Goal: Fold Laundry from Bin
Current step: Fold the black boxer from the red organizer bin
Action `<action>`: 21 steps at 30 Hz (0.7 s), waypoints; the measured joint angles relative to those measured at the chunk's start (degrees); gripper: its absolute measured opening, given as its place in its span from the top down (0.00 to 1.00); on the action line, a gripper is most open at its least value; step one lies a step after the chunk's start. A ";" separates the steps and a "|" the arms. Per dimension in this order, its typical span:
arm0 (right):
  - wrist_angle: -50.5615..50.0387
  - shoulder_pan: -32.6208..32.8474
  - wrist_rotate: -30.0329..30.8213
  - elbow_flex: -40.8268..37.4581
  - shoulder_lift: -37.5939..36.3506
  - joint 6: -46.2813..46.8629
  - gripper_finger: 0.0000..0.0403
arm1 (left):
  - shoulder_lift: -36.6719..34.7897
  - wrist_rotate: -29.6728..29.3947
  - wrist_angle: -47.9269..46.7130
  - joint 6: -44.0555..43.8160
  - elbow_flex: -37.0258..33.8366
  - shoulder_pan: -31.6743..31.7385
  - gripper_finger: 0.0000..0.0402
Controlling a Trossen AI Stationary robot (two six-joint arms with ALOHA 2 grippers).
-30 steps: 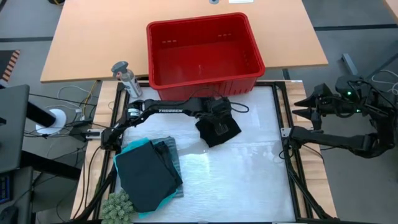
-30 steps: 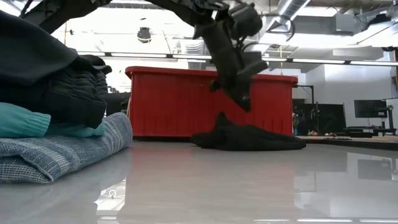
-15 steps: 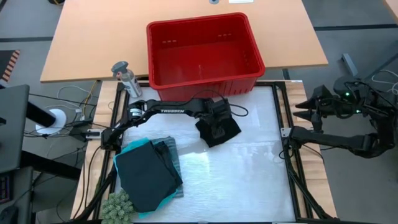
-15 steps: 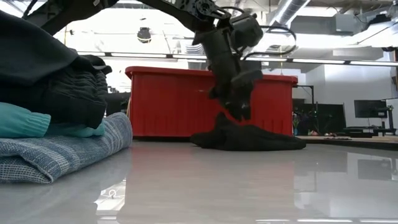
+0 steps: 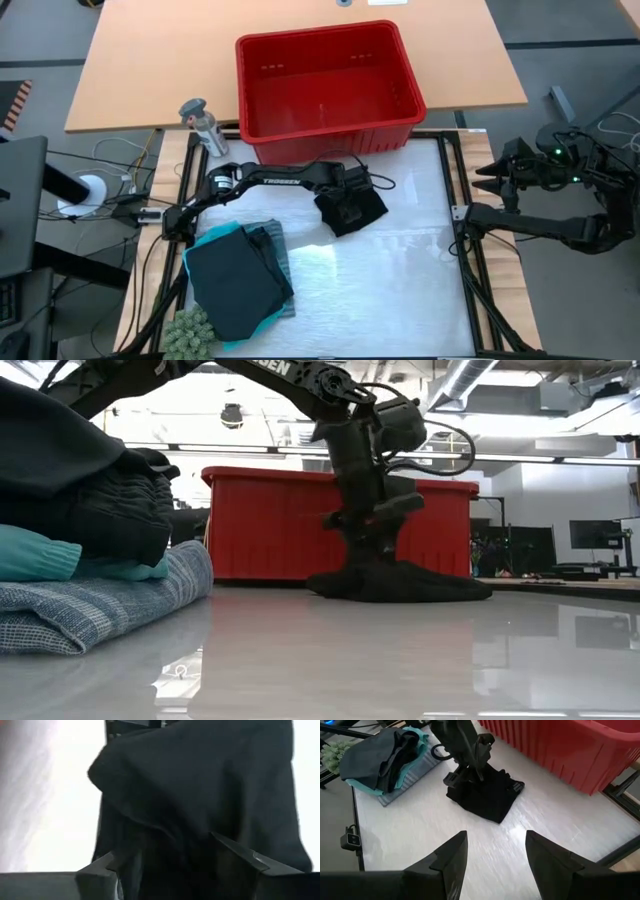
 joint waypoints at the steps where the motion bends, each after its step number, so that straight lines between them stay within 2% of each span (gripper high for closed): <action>1: 0.00 0.00 0.00 0.00 0.00 0.00 0.44 | 0.00 -1.32 0.01 -0.08 0.00 -0.08 0.50; 5: 0.02 0.00 0.00 0.00 0.00 0.00 0.44 | -0.02 -0.98 -0.07 -0.16 0.00 0.13 0.57; 12: 0.00 0.00 -2.02 0.00 0.00 0.61 0.44 | 2.64 3.74 2.07 -0.66 -0.05 0.13 0.80; 17: 0.00 0.00 -2.97 0.00 0.00 1.05 0.44 | 2.47 3.72 0.74 -1.21 0.00 0.13 0.97; 21: 0.00 0.00 -2.97 0.00 -0.02 1.03 0.44 | 1.93 3.13 -2.37 -1.37 3.10 0.13 0.99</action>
